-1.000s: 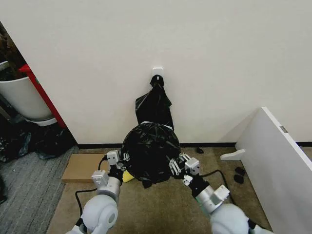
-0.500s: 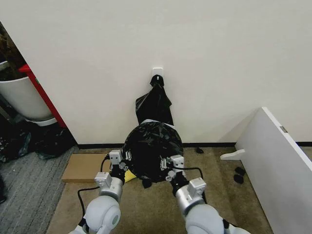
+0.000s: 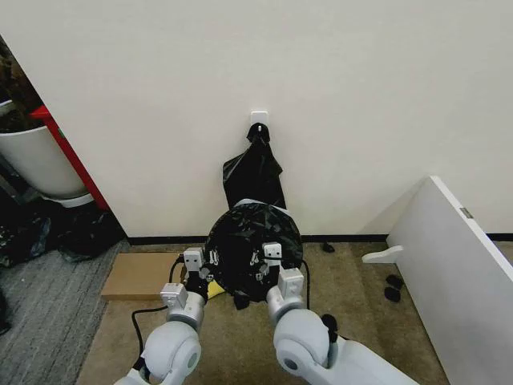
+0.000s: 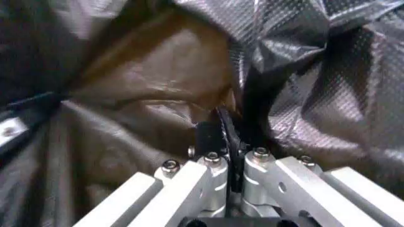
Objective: Place the garbage bag over the trash bin.
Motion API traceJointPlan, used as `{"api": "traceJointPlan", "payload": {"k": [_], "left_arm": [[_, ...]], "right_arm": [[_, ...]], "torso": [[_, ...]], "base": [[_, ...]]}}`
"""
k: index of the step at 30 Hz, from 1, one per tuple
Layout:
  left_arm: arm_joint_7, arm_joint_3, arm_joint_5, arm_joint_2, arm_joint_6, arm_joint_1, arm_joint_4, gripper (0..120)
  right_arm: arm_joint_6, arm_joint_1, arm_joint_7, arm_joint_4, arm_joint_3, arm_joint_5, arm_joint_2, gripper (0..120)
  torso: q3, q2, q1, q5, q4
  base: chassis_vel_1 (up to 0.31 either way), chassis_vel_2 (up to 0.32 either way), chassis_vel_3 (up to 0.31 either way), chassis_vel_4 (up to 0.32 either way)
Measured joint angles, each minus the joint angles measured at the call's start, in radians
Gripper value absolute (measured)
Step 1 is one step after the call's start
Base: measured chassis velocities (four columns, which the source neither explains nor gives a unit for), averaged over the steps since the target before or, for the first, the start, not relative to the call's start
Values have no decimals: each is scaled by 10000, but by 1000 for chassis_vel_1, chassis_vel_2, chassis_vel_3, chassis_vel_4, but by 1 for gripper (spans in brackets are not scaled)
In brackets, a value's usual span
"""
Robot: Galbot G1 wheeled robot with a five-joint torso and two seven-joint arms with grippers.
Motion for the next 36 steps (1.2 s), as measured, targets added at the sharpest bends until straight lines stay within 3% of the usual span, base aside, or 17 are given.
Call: {"api": "traceJointPlan", "payload": {"k": [22, 31, 36], "left_arm": [[361, -38, 891, 197, -461, 297, -121, 0], [327, -168, 856, 203, -471, 271, -60, 0], [300, -174, 813, 219, -477, 200, 30, 0]], "right_arm": [[-1668, 1723, 1314, -2234, 262, 865, 1023, 0], [-1701, 1531, 1331, -1812, 140, 734, 947, 0], [-1686, 1172, 1144, -1075, -103, 453, 540, 0]], "torso": [[-1, 0, 0, -1, 0], [-1, 1, 0, 1, 1], [-1, 2, 0, 0, -1]], "base": [[0, 0, 0, 0], [0, 0, 0, 0], [0, 0, 0, 0]]}}
